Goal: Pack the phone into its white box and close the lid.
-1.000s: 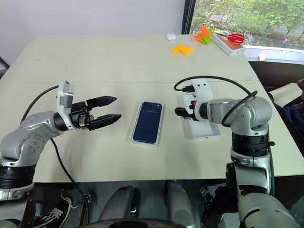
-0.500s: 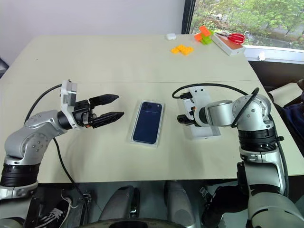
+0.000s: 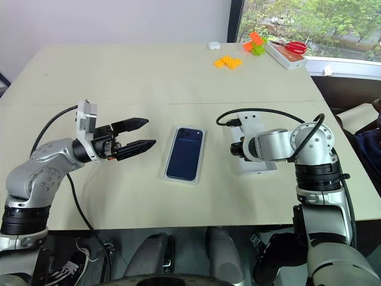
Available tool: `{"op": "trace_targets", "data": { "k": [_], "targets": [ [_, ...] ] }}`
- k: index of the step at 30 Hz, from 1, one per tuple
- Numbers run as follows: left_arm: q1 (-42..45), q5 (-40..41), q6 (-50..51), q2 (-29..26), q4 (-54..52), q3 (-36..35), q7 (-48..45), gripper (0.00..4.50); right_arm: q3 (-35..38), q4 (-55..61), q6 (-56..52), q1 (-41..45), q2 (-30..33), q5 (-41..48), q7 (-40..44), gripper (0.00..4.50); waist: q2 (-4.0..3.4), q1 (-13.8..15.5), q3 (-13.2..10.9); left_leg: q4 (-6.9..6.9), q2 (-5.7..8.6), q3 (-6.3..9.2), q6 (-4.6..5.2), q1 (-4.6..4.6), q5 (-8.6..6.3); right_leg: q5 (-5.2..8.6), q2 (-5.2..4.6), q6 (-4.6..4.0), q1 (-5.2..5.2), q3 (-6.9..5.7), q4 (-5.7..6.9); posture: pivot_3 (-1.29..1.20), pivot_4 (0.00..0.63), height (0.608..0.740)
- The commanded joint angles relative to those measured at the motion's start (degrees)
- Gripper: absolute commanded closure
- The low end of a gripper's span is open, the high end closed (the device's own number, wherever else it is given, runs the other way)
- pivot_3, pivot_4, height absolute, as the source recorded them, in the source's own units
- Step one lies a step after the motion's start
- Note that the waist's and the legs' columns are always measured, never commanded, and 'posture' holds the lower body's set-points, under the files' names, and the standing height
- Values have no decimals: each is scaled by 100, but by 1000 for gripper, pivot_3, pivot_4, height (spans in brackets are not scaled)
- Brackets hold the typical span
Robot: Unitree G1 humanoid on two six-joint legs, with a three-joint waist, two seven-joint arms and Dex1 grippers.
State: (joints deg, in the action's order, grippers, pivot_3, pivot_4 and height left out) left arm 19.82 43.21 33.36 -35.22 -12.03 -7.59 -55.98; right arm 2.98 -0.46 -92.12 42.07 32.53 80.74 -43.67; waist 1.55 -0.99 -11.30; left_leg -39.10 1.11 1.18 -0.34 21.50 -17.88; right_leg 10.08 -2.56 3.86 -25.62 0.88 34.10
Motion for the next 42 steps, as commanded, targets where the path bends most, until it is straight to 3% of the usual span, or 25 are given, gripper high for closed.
{"op": "trace_targets", "data": {
  "k": [1,9,12,17,19,23,26,32,42],
  "targets": [
    [32,7,-59,21,-180,-25,25,0,198,-13,-38,101,-90,113,-145,4438,0,0,0,0,0,0,0,0,0,0,0,0,0,0,0,0,150,740],
    [62,-15,-53,27,-126,-69,95,0,453,52,119,484,-304,71,-174,4480,-3,-18,-2,0,0,-1,0,0,0,0,0,0,0,0,0,0,150,740],
    [87,2,-50,21,-56,-145,161,0,820,183,806,709,-698,568,183,4480,-3,-22,-2,0,-4,-3,1,-3,0,0,4,1,-1,0,1,0,150,740],
    [206,107,-40,-25,143,-389,236,0,1413,143,2930,740,-1667,2882,-618,4480,-6,-16,-4,2,-14,6,5,1,-3,-1,14,4,-3,-4,3,0,150,740],
    [276,153,-16,-44,250,-501,269,0,1769,222,3584,760,-2193,3217,-793,4480,-6,-16,-4,3,-14,6,6,2,-4,-1,13,4,-4,-4,3,0,150,740],
    [371,210,15,-98,365,-665,299,0,1743,404,3632,494,-2203,3226,-358,4480,-8,11,-5,2,-3,7,8,5,-4,-1,-1,4,-3,-5,2,0,150,740],
    [405,345,182,-212,527,-816,260,0,1904,826,3775,-26,-2841,3226,423,4480,-8,0,-3,2,3,0,22,5,-13,-1,-11,4,-3,-3,1,0,150,740],
    [430,398,322,-285,607,-903,287,0,1747,1145,3905,-509,-3255,3226,954,4480,-19,-24,-8,6,-3,-4,37,11,-22,1,-8,9,-22,-1,11,0,150,740],
    [494,537,483,-315,517,-919,310,0,1098,1123,3645,-1300,-3318,3226,1806,4480,-19,-16,-8,6,-5,-6,37,9,-22,2,-7,8,-22,0,12,0,150,740]
  ]
}}
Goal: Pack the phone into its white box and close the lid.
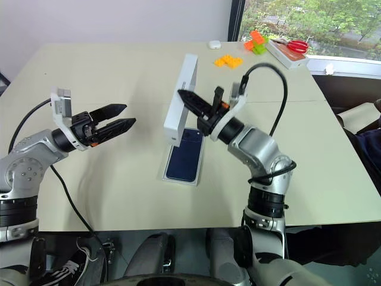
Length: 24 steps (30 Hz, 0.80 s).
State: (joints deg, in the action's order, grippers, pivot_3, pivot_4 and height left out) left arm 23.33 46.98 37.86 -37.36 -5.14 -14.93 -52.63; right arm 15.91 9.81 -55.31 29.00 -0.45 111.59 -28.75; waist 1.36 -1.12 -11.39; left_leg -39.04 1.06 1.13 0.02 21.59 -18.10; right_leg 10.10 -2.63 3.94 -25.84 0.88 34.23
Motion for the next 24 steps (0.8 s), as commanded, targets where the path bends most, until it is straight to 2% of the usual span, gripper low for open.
{"op": "trace_targets", "data": {
  "k": [1,4,9,14,24],
  "targets": [
    [148,181,61,-117,-187,-204,-31,0,-231,44,-52,-28,12,141,391,4480,0,-16,0,0,2,-4,0,0,0,0,-2,0,0,2,-1,0,150,740],
    [155,217,105,-153,-210,-231,-36,0,-277,-106,-67,-104,68,141,550,4480,1,-14,0,-1,2,-10,0,-3,0,0,-2,0,0,7,-2,0,150,740],
    [85,311,183,-183,-243,-268,-50,0,-406,-260,-320,-393,-274,141,850,4480,1,-7,1,-1,-1,-7,0,-4,0,0,3,1,0,5,0,0,150,740],
    [35,363,222,-196,-329,-267,-44,0,-596,-475,-410,-685,-351,141,940,4480,1,-10,0,-1,0,-8,0,-4,0,0,-1,0,0,6,0,0,150,740],
    [-236,305,251,-287,-489,-319,-110,0,-955,-868,-56,-535,-342,114,1113,4480,1,-23,0,-1,-1,-8,-1,-5,0,0,4,1,-1,6,0,0,150,740]
  ]
}}
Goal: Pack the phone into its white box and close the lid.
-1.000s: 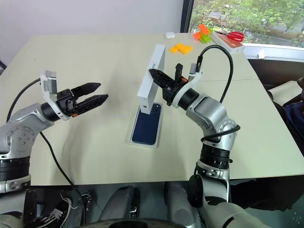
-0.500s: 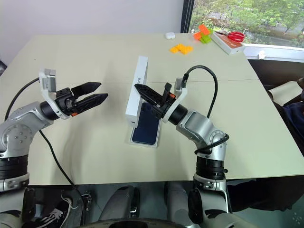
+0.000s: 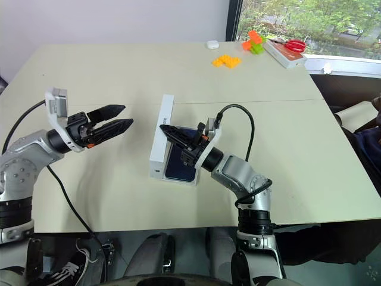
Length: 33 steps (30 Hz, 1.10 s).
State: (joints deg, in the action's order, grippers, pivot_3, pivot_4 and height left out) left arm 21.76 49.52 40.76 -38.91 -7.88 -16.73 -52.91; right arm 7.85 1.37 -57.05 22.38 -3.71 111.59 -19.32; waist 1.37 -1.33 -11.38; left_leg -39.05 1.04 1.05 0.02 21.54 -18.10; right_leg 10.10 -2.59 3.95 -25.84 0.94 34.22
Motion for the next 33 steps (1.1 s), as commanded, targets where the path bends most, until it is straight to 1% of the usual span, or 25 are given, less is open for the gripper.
{"op": "trace_targets", "data": {
  "k": [1,9,15,16,17,18,20,21,24,25,29,33],
  "targets": [
    [-121,18,-48,-151,-220,-125,-94,0,-196,-54,148,127,2,99,196,4480,0,-4,0,0,0,0,0,-1,0,0,0,0,1,0,0,0,150,740],
    [-387,-202,-88,-126,-182,56,-44,0,-375,-272,318,62,108,-297,435,4480,0,9,0,0,1,-1,0,0,0,0,-2,0,1,0,-1,0,150,740],
    [-580,-405,-205,205,-100,236,136,0,-396,-287,440,8,142,-731,550,4480,0,16,1,0,2,-2,0,0,0,0,-5,0,2,1,-1,0,150,740],
    [-580,-394,-172,241,-79,249,154,531,-393,-295,425,10,149,-755,589,4500,0,16,1,0,2,-2,0,0,0,0,-5,0,2,1,-1,0,150,740],
    [-580,-437,-211,289,-59,284,167,795,-386,-313,419,4,155,-797,608,4500,1,17,1,0,2,-1,0,0,0,0,-5,0,1,1,-1,0,150,740],
    [-575,-434,-200,332,-41,308,170,1243,-382,-329,407,-6,161,-831,631,4500,1,17,1,0,2,-1,0,0,0,0,-5,0,1,1,0,0,150,740],
    [-512,-640,-394,474,46,410,303,2329,-361,-349,432,-49,156,-900,603,4500,-2,18,2,0,1,0,0,-1,0,0,-5,0,1,1,0,0,150,740],
    [-501,-683,-436,517,80,440,320,2764,-358,-347,422,-59,158,-926,619,4500,-2,18,3,0,1,0,0,-3,0,0,-5,0,2,1,1,0,150,740],
    [-492,-821,-548,700,165,545,405,4329,-340,-326,410,-94,182,-1024,643,4500,-1,19,3,0,1,0,0,-2,0,-1,-4,0,2,1,1,0,150,740],
    [-490,-871,-590,749,182,578,418,4428,-329,-317,402,-108,190,-1036,654,4500,-1,19,3,0,1,-1,0,-2,0,-1,-4,0,2,1,1,0,150,740],
    [-544,-1217,-853,885,182,819,476,4428,-320,-262,405,-199,214,-1094,657,4500,0,21,4,-1,2,-1,0,-2,0,-1,-5,0,3,1,1,0,150,740],
    [-562,-1174,-775,1060,112,957,452,4428,-307,-207,425,-206,247,-1205,729,4500,-1,25,6,-2,2,0,0,-4,0,-1,-6,0,6,1,1,0,150,740]
  ]
}}
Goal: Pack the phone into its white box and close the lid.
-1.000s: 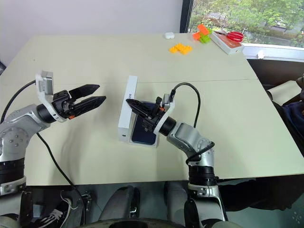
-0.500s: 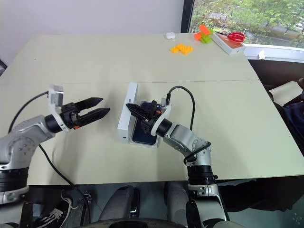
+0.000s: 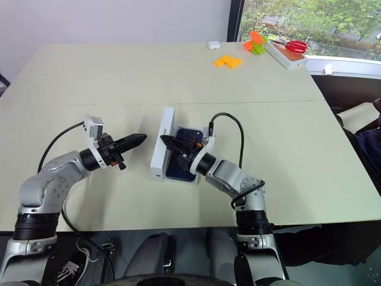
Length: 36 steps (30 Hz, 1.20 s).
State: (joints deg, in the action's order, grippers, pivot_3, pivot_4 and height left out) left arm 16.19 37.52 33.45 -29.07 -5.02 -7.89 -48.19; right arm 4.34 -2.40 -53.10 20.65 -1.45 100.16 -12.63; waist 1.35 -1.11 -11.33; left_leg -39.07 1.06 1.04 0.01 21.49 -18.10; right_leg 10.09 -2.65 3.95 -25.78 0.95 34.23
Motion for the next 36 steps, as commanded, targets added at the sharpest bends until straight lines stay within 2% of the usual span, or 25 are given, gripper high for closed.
{"op": "trace_targets", "data": {
  "k": [1,4,11,12,23,30,36],
  "targets": [
    [2,35,-10,141,-198,124,11,4428,52,161,27,-42,15,-45,69,4500,0,1,0,-1,0,0,0,0,0,0,0,0,1,0,0,0,150,740],
    [-11,10,-11,348,-290,292,87,4500,59,196,4,-46,46,-93,163,3651,0,13,1,-2,0,0,0,-1,0,0,-1,0,2,0,0,0,150,740],
    [-48,82,64,417,-333,329,109,4500,97,523,-93,-39,355,-251,289,191,-1,-3,0,-2,-1,1,0,-1,0,0,3,0,1,-1,1,0,150,740],
    [-49,71,51,419,-343,332,115,4500,95,640,-109,-28,467,-351,343,33,-1,0,0,-2,-1,3,0,0,0,0,4,0,1,-1,1,0,150,740],
    [-100,72,69,448,-354,361,76,4500,203,1725,-731,-20,2355,-515,1335,33,1,21,1,-5,4,0,0,1,0,2,2,3,6,-1,-3,0,150,740],
    [-71,49,86,538,-325,433,97,4500,358,1627,-780,-47,3193,-1237,2278,33,-1,33,1,-11,3,-1,0,-5,0,5,6,5,16,0,-9,0,150,740],
    [-65,71,91,592,-391,412,134,4500,-7,1879,-605,-90,4155,-2664,4004,33,0,40,1,-10,6,0,1,-7,0,12,5,16,20,0,-11,0,150,740]
  ]
}}
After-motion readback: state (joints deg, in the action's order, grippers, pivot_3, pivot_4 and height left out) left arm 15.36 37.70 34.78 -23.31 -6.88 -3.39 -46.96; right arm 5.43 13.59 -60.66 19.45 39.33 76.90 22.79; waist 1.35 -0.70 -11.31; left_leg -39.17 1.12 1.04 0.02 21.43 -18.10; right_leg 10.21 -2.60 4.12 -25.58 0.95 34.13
